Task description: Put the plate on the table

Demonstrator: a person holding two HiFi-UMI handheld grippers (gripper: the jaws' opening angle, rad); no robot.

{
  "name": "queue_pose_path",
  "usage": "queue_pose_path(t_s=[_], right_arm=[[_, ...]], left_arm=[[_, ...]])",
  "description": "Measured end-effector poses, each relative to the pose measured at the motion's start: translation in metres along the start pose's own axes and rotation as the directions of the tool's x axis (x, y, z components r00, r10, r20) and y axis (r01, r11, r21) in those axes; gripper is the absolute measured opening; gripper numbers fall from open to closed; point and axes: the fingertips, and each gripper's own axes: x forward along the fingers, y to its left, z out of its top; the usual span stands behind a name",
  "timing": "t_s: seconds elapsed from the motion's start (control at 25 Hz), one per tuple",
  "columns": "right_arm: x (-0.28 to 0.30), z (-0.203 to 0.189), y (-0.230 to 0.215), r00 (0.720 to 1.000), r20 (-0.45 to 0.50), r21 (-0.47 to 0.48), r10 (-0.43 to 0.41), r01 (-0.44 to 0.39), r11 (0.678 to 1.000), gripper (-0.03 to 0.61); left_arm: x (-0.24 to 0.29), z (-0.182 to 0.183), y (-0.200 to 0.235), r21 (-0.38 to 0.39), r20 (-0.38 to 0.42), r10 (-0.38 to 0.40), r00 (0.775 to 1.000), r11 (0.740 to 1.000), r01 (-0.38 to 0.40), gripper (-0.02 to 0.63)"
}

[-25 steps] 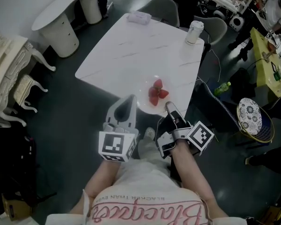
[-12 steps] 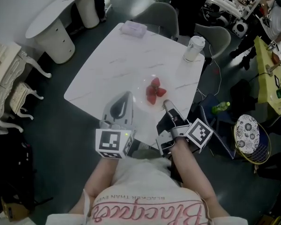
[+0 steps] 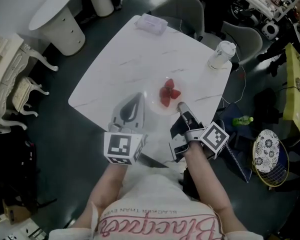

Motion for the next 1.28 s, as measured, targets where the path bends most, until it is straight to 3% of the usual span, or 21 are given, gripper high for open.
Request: queue_pose_path(t_s=[0.36,0.56,0.68,0.84,0.92,1.0,1.16,1.28], right_arm=[[0.081,0.013,-0.044,0.997,-0.041,-0.050,-0.066,0.064,0.997,0.012],[0.119,0.021,-0.080,0.984,-0.056,-0.076,-0.170,0.166,0.983,0.012],[0.137,0.024,-0.097,0.971,-0.063,-0.146,-0.232,0.221,0.964,0.012],[0.151,0.034,-0.113,0.946,-0.023,-0.283,-0.322,0.303,0.910,0.014],[0.155,0.039,-0.121,0.929,0.005,-0.366,-0.370,0.346,0.864,0.014],[0.160,0.043,-0.128,0.909,0.034,-0.477,-0.416,0.380,0.792,0.015],[0.165,0.047,-0.137,0.870,0.093,-0.688,-0.484,0.407,0.600,0.042],[0.165,0.048,-0.147,0.821,0.130,-0.775,-0.555,0.434,0.460,0.066]], left_arm=[[0.056,-0.032,0.028,-0.029,-0.106,-0.032,0.994,0.999,0.029,0.005],[0.082,-0.048,0.045,-0.041,-0.145,-0.052,0.988,0.998,0.047,0.005],[0.093,-0.055,0.056,-0.048,-0.158,-0.051,0.986,0.998,0.044,0.005],[0.102,-0.065,0.063,-0.058,-0.183,-0.058,0.981,0.997,0.048,0.005],[0.105,-0.071,0.066,-0.061,-0.195,-0.061,0.979,0.997,0.050,0.005],[0.107,-0.075,0.068,-0.066,-0.205,-0.060,0.977,0.997,0.047,0.005],[0.111,-0.077,0.071,-0.070,-0.208,-0.056,0.977,0.997,0.042,0.005],[0.110,-0.079,0.075,-0.065,-0.212,-0.049,0.976,0.997,0.036,0.005]])
